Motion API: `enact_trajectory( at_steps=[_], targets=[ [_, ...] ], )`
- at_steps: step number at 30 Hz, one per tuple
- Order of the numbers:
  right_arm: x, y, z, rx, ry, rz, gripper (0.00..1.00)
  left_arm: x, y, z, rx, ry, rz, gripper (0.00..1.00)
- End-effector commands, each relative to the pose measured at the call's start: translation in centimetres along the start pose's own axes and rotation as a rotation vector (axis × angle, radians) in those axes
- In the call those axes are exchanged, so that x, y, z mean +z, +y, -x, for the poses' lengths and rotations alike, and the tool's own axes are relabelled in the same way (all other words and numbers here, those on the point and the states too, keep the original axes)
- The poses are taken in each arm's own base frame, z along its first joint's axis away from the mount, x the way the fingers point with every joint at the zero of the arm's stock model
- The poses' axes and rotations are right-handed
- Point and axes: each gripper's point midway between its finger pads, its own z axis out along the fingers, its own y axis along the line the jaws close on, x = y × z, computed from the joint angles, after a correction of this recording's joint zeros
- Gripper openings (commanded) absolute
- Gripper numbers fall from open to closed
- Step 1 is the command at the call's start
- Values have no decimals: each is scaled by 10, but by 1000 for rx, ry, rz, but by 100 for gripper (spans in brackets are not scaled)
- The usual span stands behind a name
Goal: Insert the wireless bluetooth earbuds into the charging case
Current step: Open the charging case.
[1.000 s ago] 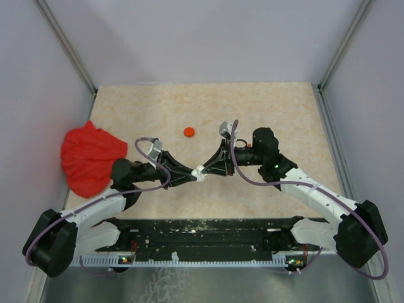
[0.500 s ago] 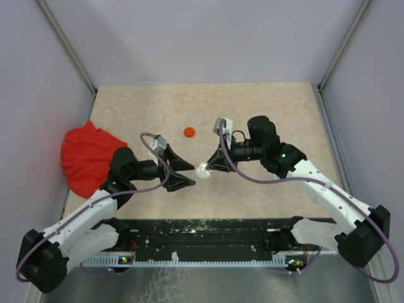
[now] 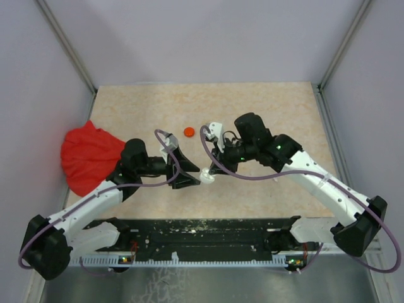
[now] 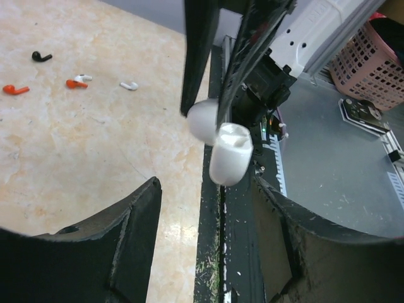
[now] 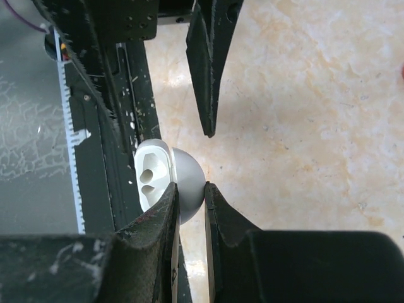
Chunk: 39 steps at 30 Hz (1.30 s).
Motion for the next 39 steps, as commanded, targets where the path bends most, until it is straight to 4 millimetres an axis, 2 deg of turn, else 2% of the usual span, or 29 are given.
enact_trajectory(
  at_steps=[1, 4, 10, 19, 32, 39],
  targets=[
    [-4, 1, 10, -34, 6, -7, 0, 6, -15, 11, 131, -31, -90, 63],
    [-1, 2, 10, -33, 16, 3, 0, 13, -19, 6, 167, -22, -119, 61],
    [0, 3, 10, -36, 26, 6, 0, 25, -15, -4, 196, 20, -114, 55],
    [2, 2, 8, -34, 34, 0, 0, 27, -13, -5, 190, 27, -98, 41],
    [6, -3, 2, -28, 51, -33, 0, 26, -24, -1, 177, 0, -144, 41],
    [7, -5, 2, -31, 55, -45, 0, 28, -19, -6, 157, 11, -136, 24]
  ],
)
